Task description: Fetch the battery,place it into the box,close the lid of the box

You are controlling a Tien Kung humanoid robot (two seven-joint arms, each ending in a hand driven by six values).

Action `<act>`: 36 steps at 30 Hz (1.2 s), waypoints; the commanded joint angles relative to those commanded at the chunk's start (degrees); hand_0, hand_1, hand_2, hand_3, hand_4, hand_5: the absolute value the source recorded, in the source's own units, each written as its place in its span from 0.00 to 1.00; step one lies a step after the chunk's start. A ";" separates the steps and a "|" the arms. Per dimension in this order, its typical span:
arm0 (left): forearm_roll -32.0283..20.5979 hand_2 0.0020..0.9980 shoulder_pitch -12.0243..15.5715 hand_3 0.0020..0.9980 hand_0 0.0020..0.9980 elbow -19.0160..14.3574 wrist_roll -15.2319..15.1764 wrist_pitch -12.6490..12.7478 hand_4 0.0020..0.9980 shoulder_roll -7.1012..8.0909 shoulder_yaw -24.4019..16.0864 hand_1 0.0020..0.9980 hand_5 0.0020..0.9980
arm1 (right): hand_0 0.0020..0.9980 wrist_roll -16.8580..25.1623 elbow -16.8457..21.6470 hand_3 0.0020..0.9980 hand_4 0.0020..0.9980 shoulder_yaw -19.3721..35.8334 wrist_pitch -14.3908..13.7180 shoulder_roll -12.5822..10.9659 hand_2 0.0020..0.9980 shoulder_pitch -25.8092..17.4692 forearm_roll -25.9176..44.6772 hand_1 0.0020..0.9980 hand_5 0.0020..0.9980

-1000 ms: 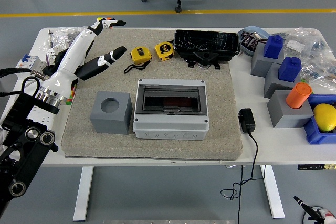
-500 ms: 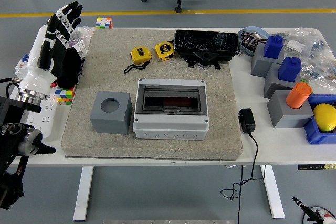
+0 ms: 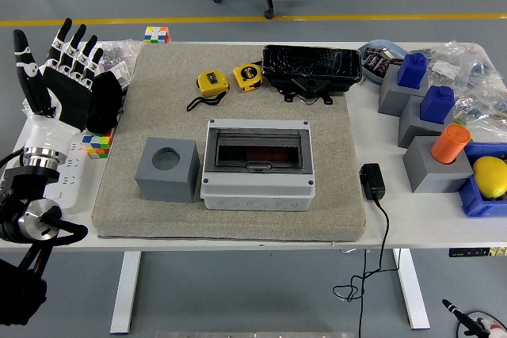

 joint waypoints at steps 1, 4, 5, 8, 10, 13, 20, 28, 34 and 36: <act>-0.54 1.00 -0.01 1.00 1.00 0.18 0.23 0.18 1.00 0.03 -0.01 1.00 1.00 | 0.89 -0.02 0.00 0.85 1.00 0.16 -0.01 0.00 0.81 0.01 -0.14 0.86 1.00; 1.30 1.00 0.03 1.00 1.00 0.41 1.75 1.34 1.00 0.23 -0.59 1.00 1.00 | 0.89 -0.07 0.00 0.85 1.00 0.48 0.01 -0.03 0.81 0.01 -0.42 0.86 1.00; 2.79 1.00 0.08 1.00 1.00 0.30 2.35 2.01 1.00 0.29 -0.99 1.00 1.00 | 0.89 -0.07 0.00 0.85 1.00 0.54 0.01 -0.03 0.81 0.03 -0.43 0.86 1.00; 9.43 1.00 0.20 1.00 1.00 -0.48 5.45 4.58 1.00 0.48 -3.54 1.00 1.00 | 0.89 0.00 0.00 0.85 1.00 0.48 -0.01 -0.02 0.81 0.12 -0.28 0.86 1.00; 14.27 1.00 0.25 1.00 1.00 -0.69 7.24 4.36 1.00 0.83 -4.77 1.00 1.00 | 0.89 0.01 0.00 0.85 1.00 0.42 -0.01 0.00 0.81 0.12 -0.20 0.86 1.00; 21.35 0.98 0.29 0.98 1.00 -1.07 9.86 3.64 1.00 1.45 -5.69 1.00 1.00 | 0.89 0.01 0.00 0.85 1.00 0.43 0.00 -0.01 0.81 0.16 -0.14 0.86 1.00; 37.96 0.95 0.37 0.92 0.99 -1.85 19.88 -4.40 1.00 1.48 -8.31 1.00 1.00 | 0.89 0.00 0.00 0.85 1.00 0.87 0.00 -0.02 0.81 0.27 -0.44 0.86 1.00; 45.12 0.92 0.70 0.90 0.95 -1.33 20.36 -5.34 1.00 1.08 -8.52 0.95 1.00 | 0.89 0.07 0.00 0.85 1.00 0.95 0.02 0.10 0.81 0.25 -0.41 0.87 1.00; 42.17 0.89 0.67 0.89 0.90 -0.64 17.48 -3.27 1.00 0.86 -8.33 0.93 1.00 | 0.89 0.07 0.00 0.85 1.00 1.06 0.04 0.10 0.81 0.32 -0.48 0.86 1.00; 41.87 0.87 0.73 0.87 0.89 -0.58 17.14 -2.97 1.00 0.81 -8.21 0.92 1.00 | 0.89 0.06 0.00 0.85 1.00 1.12 0.05 0.13 0.81 0.30 -0.56 0.86 1.00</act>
